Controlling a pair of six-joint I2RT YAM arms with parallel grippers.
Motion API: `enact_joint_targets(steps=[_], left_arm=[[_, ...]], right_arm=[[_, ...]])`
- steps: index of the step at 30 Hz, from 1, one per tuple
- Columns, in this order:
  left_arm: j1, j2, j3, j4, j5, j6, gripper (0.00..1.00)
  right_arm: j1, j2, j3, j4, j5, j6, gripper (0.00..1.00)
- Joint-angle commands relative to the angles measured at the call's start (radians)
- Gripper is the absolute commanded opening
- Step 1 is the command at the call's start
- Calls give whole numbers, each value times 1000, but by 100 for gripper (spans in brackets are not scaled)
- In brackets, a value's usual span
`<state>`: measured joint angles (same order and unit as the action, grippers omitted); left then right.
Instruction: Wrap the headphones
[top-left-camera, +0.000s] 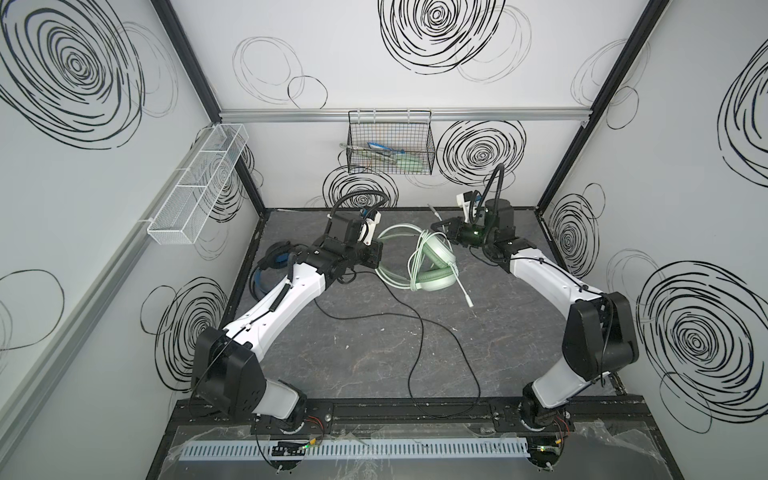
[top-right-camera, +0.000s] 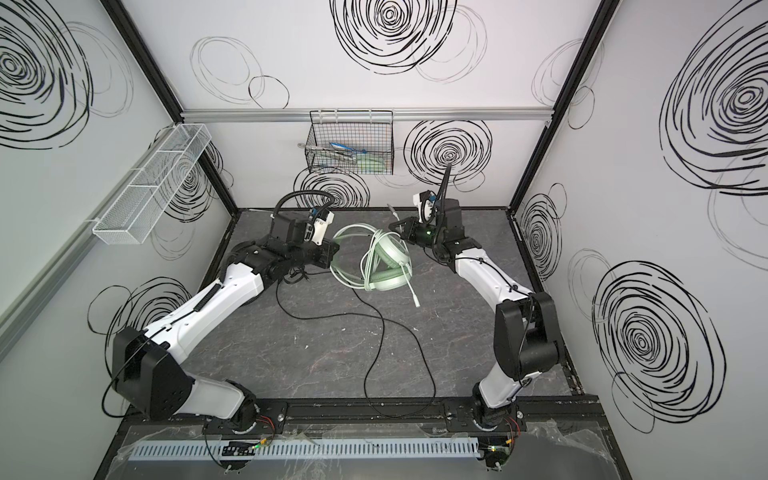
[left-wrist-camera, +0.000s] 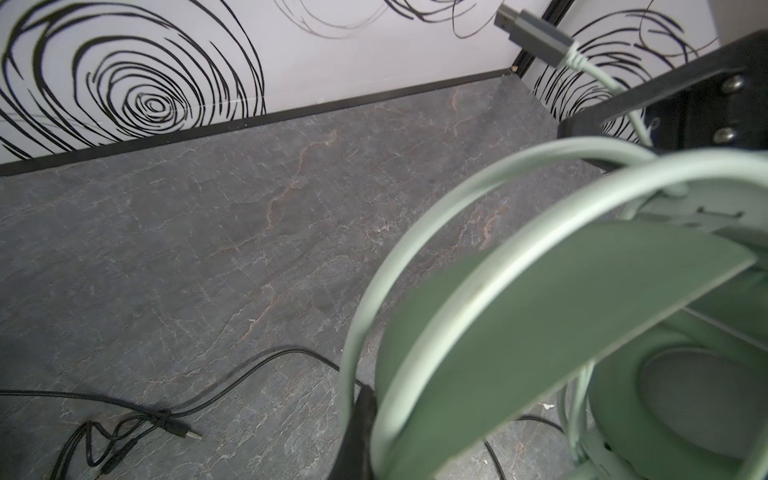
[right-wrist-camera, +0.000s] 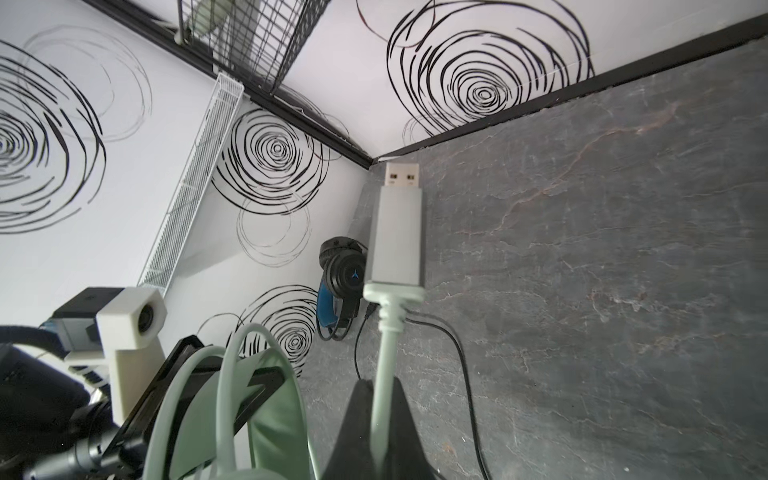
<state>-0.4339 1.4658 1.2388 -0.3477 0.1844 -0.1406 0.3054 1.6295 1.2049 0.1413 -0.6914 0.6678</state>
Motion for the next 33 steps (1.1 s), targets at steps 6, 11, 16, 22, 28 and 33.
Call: enact_joint_targets(steps=[6, 11, 16, 22, 28, 33], left_arm=[[-22, 119, 8, 49, -15, 23, 0], [-24, 232, 38, 110, -56, 3, 0], [-23, 363, 122, 150, -105, -1, 0], [-14, 527, 250, 143, -181, -9, 0], [0, 711, 498, 45, -259, -49, 0], [10, 904, 799, -105, -278, -78, 0]], right_arm=[[-29, 25, -47, 165, -44, -19, 0], [-31, 115, -46, 240, -49, -17, 0], [-42, 277, 34, 244, -57, -33, 1], [-68, 471, 185, 267, -41, -27, 3], [-85, 668, 441, 206, -47, -69, 9], [-121, 802, 579, 239, -61, -25, 19]])
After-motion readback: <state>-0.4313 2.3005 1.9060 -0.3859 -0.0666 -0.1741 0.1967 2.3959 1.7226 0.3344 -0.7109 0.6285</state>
